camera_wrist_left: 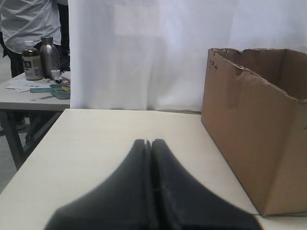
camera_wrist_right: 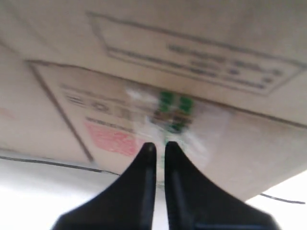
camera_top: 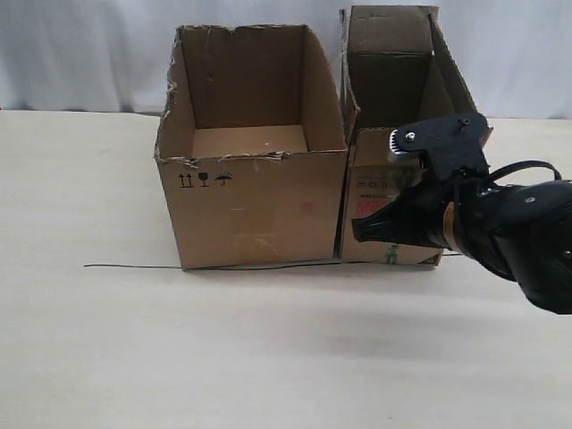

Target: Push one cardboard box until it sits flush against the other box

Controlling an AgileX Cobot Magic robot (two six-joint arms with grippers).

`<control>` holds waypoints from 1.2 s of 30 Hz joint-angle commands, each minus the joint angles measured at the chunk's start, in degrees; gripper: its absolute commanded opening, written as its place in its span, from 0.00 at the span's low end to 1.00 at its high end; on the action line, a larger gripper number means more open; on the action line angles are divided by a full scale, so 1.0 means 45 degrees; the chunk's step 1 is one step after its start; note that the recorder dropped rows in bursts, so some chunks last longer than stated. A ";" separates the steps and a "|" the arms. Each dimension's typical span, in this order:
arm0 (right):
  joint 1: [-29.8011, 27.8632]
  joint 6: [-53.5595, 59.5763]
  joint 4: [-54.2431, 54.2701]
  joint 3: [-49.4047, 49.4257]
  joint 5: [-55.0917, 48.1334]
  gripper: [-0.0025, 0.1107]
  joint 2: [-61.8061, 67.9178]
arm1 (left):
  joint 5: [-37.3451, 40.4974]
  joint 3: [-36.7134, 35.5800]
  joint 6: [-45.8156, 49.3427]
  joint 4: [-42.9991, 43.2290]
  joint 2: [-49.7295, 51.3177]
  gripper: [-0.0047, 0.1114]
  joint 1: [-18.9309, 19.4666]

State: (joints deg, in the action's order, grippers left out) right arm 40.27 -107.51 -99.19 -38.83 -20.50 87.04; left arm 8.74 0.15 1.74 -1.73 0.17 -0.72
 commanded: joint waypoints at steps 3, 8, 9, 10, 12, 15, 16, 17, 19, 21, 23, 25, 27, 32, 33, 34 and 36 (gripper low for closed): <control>-0.0068 0.2185 0.2488 -0.0063 0.1317 0.07 -0.2454 | -0.0115 -0.0034 -0.0007 -0.0112 -0.0039 0.04 -0.0080; -0.0036 0.6239 0.6363 -0.0063 0.1158 0.07 -0.5143 | -0.0115 -0.0034 -0.0007 -0.0112 -0.0039 0.04 -0.0080; -0.0036 0.6781 0.6875 -0.0089 0.0956 0.07 -0.5744 | -0.0115 -0.0034 -0.0007 -0.0112 -0.0039 0.04 -0.0080; -0.0117 0.7014 0.7150 -0.0150 0.0737 0.07 -0.6290 | -0.0115 -0.0034 -0.0007 -0.0112 -0.0039 0.04 -0.0080; -0.0552 0.7047 0.7297 -0.0343 0.0438 0.07 -0.7079 | -0.0138 -0.0034 -0.0007 -0.0110 -0.0039 0.04 -0.0080; -0.2090 0.7360 0.7297 -0.0784 0.0595 0.07 -0.7190 | -0.0138 -0.0034 -0.0007 -0.0110 -0.0039 0.04 -0.0080; -0.2785 0.7425 0.7297 -0.0938 0.0908 0.07 -0.6975 | -0.0138 -0.0034 -0.0007 -0.0110 -0.0039 0.04 -0.0080; -0.3530 0.7426 0.7297 -0.1075 0.1322 0.07 -0.6737 | -0.0138 -0.0034 -0.0007 -0.0110 -0.0039 0.04 -0.0080; -0.5100 0.7398 0.7350 -0.1351 0.2413 0.07 -0.5891 | -0.0138 -0.0034 -0.0007 -0.0110 -0.0039 0.04 -0.0080; -0.6503 0.7398 0.7825 -0.1678 0.3461 0.07 -0.4786 | -0.0138 -0.0034 -0.0007 -0.0110 -0.0039 0.04 -0.0080; -0.7751 0.7398 0.8370 -0.2038 0.4556 0.07 -0.3659 | -0.0138 -0.0034 -0.0007 -0.0110 -0.0039 0.04 -0.0080; -0.8790 0.7295 0.8665 -0.2506 0.5912 0.07 -0.2335 | -0.0138 -0.0034 -0.0007 -0.0110 -0.0039 0.04 -0.0080; -0.9412 0.7053 0.8665 -0.3077 0.6914 0.07 -0.1086 | -0.0138 -0.0034 -0.0007 -0.0110 -0.0039 0.04 -0.0080; -0.9986 0.6589 0.8665 -0.5001 0.8289 0.07 0.1936 | -0.0138 -0.0034 -0.0007 -0.0110 -0.0039 0.04 -0.0080; -1.0014 0.6377 0.8665 -0.5302 0.8467 0.07 0.2470 | -0.0138 -0.0034 -0.0007 -0.0110 -0.0039 0.04 -0.0080; -1.0014 0.6122 0.8609 -0.5669 0.8684 0.07 0.2976 | -0.0138 -0.0034 -0.0007 -0.0110 -0.0039 0.04 -0.0080; -1.0014 0.5315 0.8009 -0.6340 0.8983 0.07 0.3817 | -0.0138 -0.0034 -0.0007 -0.0110 -0.0039 0.04 -0.0080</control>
State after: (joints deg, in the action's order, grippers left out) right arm -4.31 -79.72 -60.54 -64.19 17.15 99.92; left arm 8.74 0.15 1.74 -1.73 0.17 -0.72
